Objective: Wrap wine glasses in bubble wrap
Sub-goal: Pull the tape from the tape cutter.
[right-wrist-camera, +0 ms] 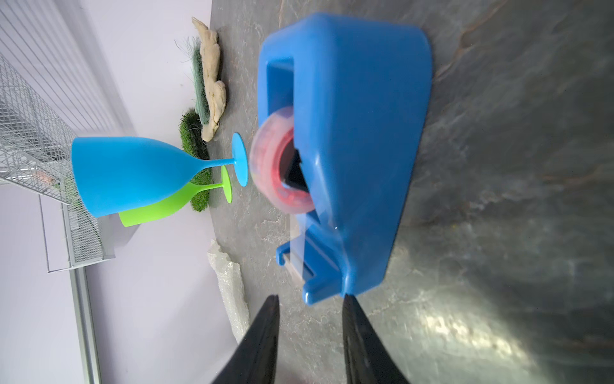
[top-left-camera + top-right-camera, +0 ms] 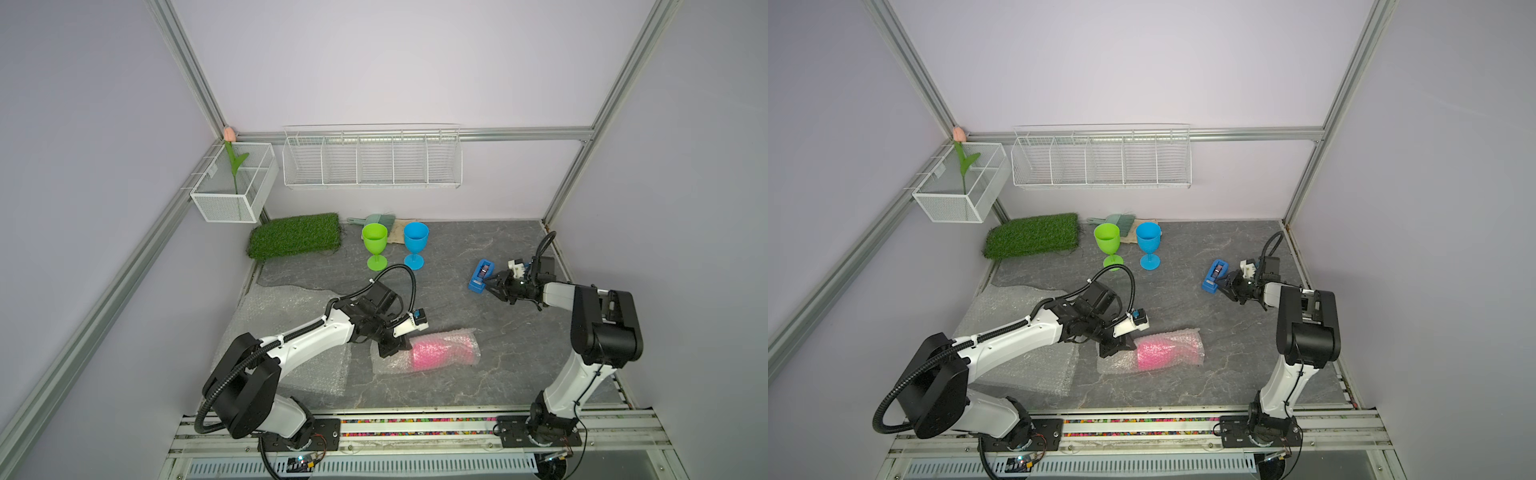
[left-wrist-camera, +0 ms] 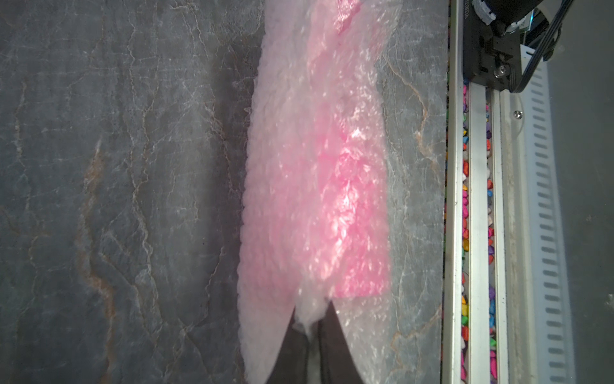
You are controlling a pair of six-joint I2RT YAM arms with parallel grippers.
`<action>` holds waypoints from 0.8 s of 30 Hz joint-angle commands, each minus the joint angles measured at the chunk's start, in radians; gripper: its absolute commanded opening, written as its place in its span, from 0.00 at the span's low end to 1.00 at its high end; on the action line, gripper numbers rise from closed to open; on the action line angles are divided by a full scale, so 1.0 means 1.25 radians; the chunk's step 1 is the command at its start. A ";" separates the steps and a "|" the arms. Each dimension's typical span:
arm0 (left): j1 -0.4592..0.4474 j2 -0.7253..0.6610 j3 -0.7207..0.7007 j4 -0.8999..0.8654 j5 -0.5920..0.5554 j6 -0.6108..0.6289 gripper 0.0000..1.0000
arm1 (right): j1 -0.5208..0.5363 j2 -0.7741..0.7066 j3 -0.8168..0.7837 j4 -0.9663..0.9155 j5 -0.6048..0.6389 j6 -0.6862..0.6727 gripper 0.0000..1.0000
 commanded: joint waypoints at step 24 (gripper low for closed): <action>-0.010 0.018 0.022 -0.035 0.009 0.021 0.08 | 0.016 0.100 0.043 0.157 -0.075 0.108 0.24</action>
